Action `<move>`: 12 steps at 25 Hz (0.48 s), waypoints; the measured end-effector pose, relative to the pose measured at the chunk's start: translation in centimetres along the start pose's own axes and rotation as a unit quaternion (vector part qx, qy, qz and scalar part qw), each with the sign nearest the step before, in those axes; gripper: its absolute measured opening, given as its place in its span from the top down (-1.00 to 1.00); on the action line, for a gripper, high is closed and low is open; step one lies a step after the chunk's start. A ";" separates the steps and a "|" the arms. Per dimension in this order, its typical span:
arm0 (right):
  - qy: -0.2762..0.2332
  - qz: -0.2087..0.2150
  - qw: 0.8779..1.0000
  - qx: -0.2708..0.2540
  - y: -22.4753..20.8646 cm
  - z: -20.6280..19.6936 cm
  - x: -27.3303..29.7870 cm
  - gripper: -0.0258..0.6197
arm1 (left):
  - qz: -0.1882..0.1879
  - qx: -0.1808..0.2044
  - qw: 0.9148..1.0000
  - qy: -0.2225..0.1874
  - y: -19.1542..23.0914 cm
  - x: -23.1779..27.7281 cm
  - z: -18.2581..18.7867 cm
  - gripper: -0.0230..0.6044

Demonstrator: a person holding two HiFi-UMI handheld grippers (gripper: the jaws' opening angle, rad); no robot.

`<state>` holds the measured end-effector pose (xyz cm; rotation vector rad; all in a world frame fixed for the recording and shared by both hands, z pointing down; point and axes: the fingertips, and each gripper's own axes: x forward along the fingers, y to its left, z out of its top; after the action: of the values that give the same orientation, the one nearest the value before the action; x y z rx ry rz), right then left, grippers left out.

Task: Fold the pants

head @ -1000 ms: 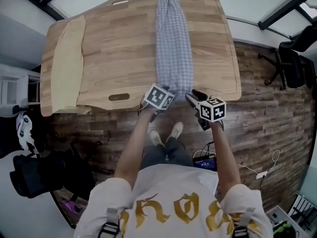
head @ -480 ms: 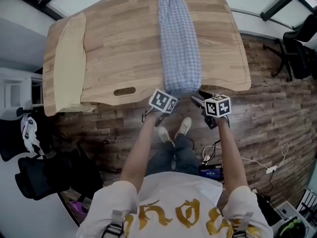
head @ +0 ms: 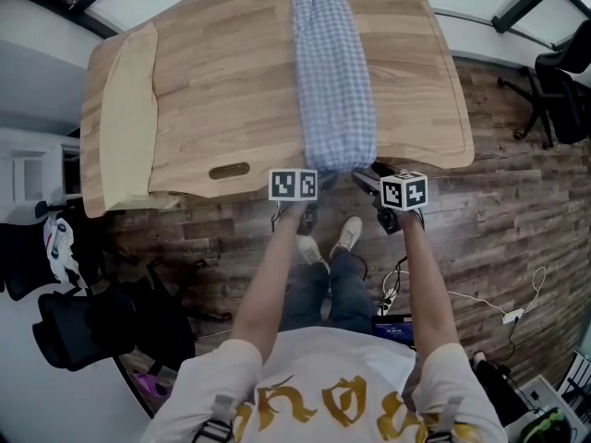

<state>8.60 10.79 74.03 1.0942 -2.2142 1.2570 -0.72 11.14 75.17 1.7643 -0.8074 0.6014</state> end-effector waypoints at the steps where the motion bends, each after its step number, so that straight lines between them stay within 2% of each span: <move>1: -0.006 0.006 1.000 0.007 -0.1 0.2 0.1 -0.01 | -0.013 -0.023 1.000 -0.010 -0.2 0.1 0.3 0.03; 6: -0.021 0.030 0.999 0.015 -0.1 1.2 0.9 -0.03 | -0.062 -0.114 0.990 -0.062 -0.6 0.3 2.1 0.04; 11: -0.045 0.043 0.998 0.023 -0.3 2.1 1.3 -0.03 | -0.069 -0.125 0.988 -0.054 -0.9 0.7 2.2 0.04; 12: -0.045 0.045 0.998 0.021 -0.2 2.2 1.3 0.03 | -0.068 -0.124 0.989 -0.051 -1.1 0.7 2.2 0.04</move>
<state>8.08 8.27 73.81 1.0987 -2.3363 1.3214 0.56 9.08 74.31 1.6157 -0.7882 0.3072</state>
